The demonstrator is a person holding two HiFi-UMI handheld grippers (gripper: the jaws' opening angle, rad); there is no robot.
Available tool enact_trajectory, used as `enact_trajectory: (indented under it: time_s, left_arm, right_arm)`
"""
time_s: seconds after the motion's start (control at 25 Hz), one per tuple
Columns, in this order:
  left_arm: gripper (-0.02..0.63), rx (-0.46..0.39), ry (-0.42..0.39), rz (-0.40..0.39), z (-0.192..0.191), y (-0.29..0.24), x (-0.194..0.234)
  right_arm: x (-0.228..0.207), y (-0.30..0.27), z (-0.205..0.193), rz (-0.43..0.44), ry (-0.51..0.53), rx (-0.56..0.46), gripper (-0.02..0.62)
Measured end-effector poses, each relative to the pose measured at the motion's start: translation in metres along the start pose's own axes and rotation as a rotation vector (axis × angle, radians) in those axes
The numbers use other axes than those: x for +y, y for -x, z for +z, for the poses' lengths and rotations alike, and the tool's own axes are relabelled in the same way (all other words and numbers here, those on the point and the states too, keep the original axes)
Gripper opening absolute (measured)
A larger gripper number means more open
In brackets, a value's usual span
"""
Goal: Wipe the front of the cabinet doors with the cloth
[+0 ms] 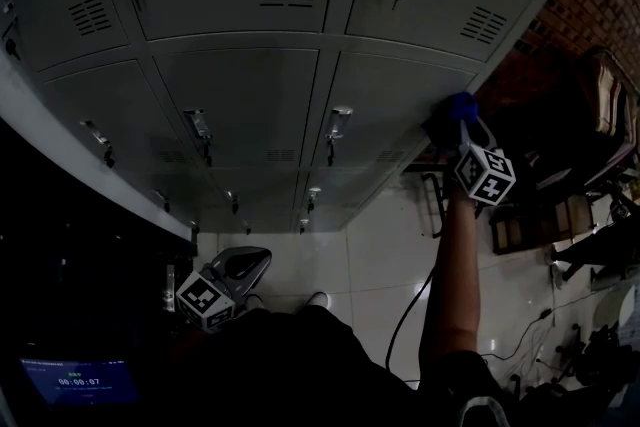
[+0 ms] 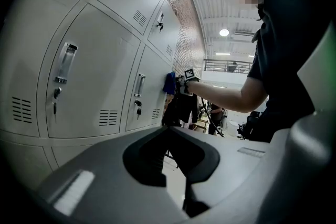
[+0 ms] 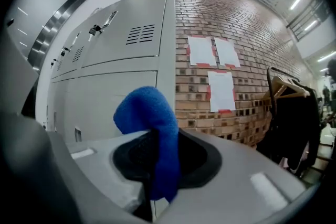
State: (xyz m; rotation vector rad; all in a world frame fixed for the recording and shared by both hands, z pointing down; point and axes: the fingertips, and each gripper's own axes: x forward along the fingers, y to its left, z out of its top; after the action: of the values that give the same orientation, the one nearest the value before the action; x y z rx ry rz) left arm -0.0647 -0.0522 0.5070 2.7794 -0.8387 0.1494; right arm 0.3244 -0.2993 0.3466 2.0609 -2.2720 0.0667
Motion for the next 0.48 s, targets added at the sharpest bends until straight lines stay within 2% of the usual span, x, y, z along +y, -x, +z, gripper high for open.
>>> enact_trajectory:
  time_s: [0.12,0.24,0.36,0.48]
  left_arm:
    - [0.000,-0.002,0.000,-0.003,0.000,0.001,-0.002]
    - [0.000,-0.007,0.003,0.001,0.000,0.003,-0.001]
    - [0.000,-0.010,0.005,0.007,-0.003,0.006,0.000]
    - [0.000,-0.014,0.007,0.013,-0.002,0.010,0.001]
  right_arm:
    - [0.003,0.009,0.002,-0.004,-0.012,-0.016,0.078]
    - [0.026,0.023,0.009,0.043,-0.033,-0.061,0.078]
    - [0.070,0.032,0.010,0.131,-0.051,-0.082,0.078]
    - [0.132,0.033,0.002,0.259,-0.053,-0.077,0.078]
